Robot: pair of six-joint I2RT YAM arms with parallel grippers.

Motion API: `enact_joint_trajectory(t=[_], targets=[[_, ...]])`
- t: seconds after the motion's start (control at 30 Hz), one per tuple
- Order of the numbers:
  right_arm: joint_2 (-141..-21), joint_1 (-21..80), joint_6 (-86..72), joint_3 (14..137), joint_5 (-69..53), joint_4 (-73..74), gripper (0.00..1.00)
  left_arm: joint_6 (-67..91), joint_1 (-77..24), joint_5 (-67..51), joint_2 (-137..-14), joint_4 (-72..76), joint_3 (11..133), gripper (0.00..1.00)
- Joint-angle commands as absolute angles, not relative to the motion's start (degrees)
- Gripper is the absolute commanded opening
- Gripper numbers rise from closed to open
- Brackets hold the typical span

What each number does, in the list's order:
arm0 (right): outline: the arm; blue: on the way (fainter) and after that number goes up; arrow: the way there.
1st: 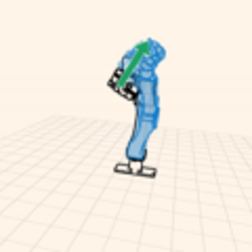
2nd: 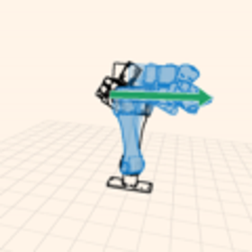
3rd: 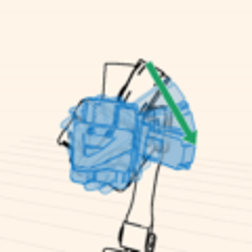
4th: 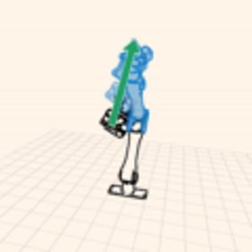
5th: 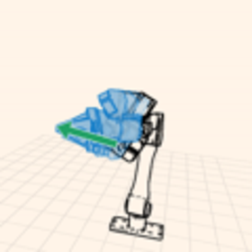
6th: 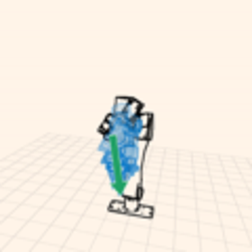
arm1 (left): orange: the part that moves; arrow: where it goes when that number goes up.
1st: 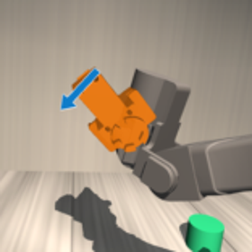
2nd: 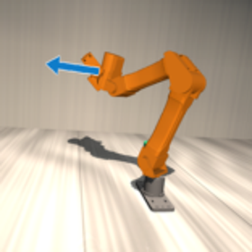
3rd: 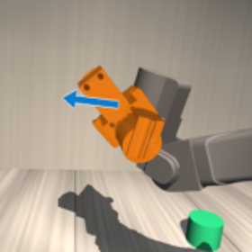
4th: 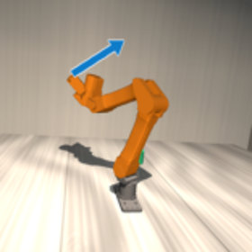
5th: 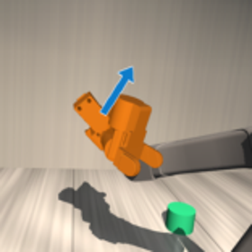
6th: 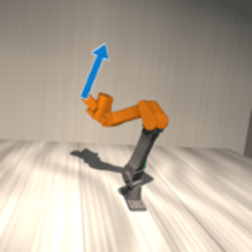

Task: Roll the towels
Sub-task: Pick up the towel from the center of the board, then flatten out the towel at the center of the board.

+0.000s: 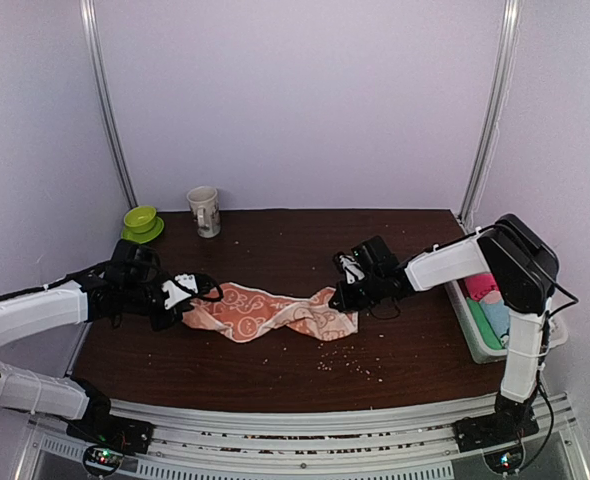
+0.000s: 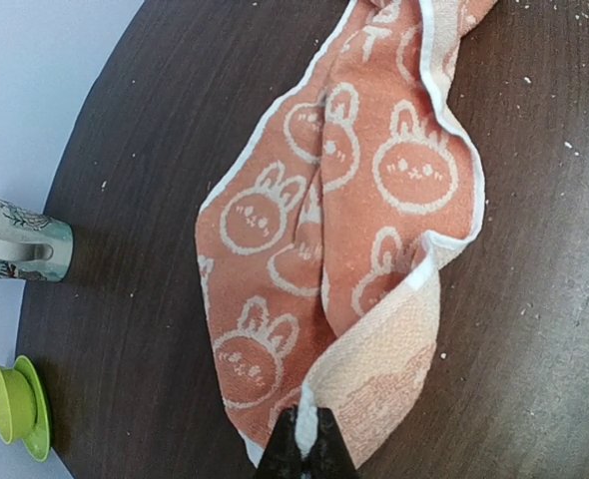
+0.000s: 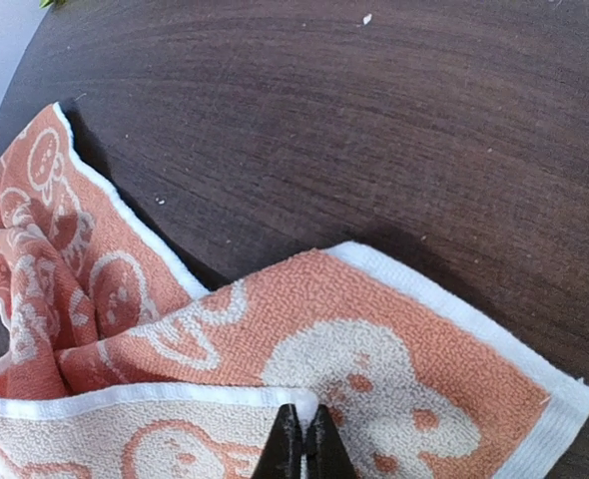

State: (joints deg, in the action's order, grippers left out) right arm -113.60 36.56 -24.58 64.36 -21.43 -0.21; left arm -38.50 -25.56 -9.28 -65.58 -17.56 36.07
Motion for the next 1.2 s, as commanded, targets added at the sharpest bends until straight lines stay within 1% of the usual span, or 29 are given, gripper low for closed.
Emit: enact_joint_trajectory(t=[0.0,0.23,0.53,0.7,0.87,1.03,1.1,1.17], targets=[[-107.87,36.39,-21.35,62.06,-17.57,-0.53,0.0,-36.96,-25.37,-9.73,-65.19,-15.2,36.58,0.0],[-94.8,36.39,-16.55,56.41,-13.15,-3.17,0.0,-36.7,-23.95,-9.26,-64.69,-17.66,42.0,0.0],[-76.01,36.35,-11.48,50.92,-6.32,-7.49,0.0,-35.54,-18.69,-12.55,-64.45,-22.37,54.83,0.0],[-64.79,36.3,-7.97,50.46,-1.8,-7.11,0.0,-36.14,-16.43,-13.35,-63.09,-23.64,62.41,0.0],[-54.92,36.38,-5.93,50.06,-2.27,-6.01,0.0,-36.84,-16.29,-14.85,-61.44,-27.27,69.89,0.0],[-45.71,36.38,-8.79,45.95,-1.45,-6.79,0.0,-33.64,-16.25,-16.92,-57.37,-28.13,71.06,0.0],[-44.66,36.47,-10.8,44.27,0.11,-6.35,0.0,-32.1,-16.26,-17.55,-57.35,-28.09,69.62,0.0],[-46.49,36.48,-13.03,42.8,4.12,-5.9,0.0,-30.87,-16.25,-17.07,-58.38,-26.03,65.94,0.0]])
